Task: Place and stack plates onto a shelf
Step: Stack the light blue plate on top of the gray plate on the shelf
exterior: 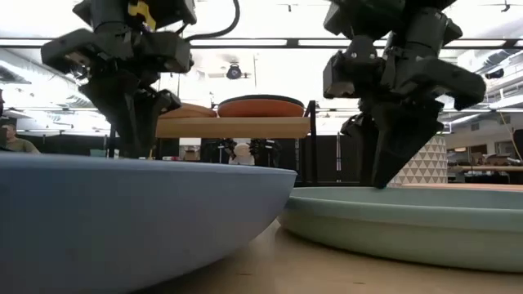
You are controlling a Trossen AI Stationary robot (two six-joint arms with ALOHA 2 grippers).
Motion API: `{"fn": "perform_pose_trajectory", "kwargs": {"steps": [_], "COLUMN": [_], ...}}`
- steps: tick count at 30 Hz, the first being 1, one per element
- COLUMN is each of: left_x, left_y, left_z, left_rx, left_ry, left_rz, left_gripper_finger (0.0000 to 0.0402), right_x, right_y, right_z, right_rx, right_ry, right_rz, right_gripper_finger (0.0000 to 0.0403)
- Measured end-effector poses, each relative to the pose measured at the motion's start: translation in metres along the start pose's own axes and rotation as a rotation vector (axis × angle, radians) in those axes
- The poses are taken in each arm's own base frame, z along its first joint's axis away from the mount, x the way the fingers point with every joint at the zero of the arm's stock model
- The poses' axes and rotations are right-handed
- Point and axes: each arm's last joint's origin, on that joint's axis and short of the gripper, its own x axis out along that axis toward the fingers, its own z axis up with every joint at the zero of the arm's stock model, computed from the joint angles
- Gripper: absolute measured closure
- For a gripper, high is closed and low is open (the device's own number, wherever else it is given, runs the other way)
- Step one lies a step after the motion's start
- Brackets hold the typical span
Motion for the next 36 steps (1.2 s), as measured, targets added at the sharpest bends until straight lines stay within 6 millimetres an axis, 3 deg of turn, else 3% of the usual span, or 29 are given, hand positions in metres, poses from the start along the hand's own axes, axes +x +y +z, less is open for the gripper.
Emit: {"fn": "perform_pose_trajectory", "kwargs": {"steps": [5,12,19,24,31,36], "left_x": [0.007,-0.010,-0.024,-0.030,-0.026,-0.027], "left_y": [-0.005,-0.005,-0.006,-0.008,-0.015,-0.030], "left_z": [-0.005,-0.002,-0.004,-0.002,0.001,0.007], "left_rx": [0.023,-0.004,0.002,0.129,0.349,0.518], "left_ry": [-0.050,-0.132,-0.177,-0.210,-0.198,-0.226], "left_rz": [-0.009,-0.005,0.016,0.104,0.249,0.410], "left_gripper_finger": [0.0242,0.0242,0.0242,0.0242,0.0241,0.0223], "right_x": [0.010,0.014,0.013,0.011,-0.008,-0.028], "right_y": [0.001,-0.001,-0.009,-0.029,-0.068,-0.092], "right_z": [-0.003,-0.002,0.000,0.004,0.008,0.011], "right_rx": [0.004,0.005,0.027,0.086,0.185,0.254], "right_ry": [0.037,0.025,0.014,0.025,0.002,-0.058], "right_rz": [0.021,-0.020,-0.064,-0.032,-0.011,0.069], "right_gripper_finger": [0.0245,0.0254,0.0325,0.0387,0.0371,0.0387]}}
